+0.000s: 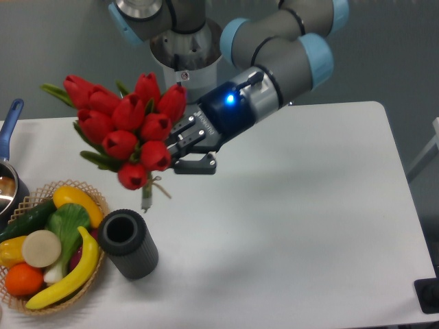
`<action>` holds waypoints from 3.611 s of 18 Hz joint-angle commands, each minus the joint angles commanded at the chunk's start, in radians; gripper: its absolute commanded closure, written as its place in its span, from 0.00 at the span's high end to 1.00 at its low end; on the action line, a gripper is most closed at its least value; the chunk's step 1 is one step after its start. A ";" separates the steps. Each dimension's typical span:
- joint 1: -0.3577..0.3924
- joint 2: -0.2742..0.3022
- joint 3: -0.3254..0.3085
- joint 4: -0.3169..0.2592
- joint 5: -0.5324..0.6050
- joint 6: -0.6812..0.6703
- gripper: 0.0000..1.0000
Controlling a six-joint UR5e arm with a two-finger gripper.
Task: Insert the flowers into the vase
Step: 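Lower the tulip stems into the vase opening, then push the tulips further down into the vase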
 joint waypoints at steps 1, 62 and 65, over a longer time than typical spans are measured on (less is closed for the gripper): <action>-0.014 -0.014 0.021 -0.001 -0.002 -0.003 0.12; -0.061 -0.177 -0.156 0.038 0.015 0.261 0.21; -0.061 -0.177 -0.162 0.038 0.017 0.261 0.22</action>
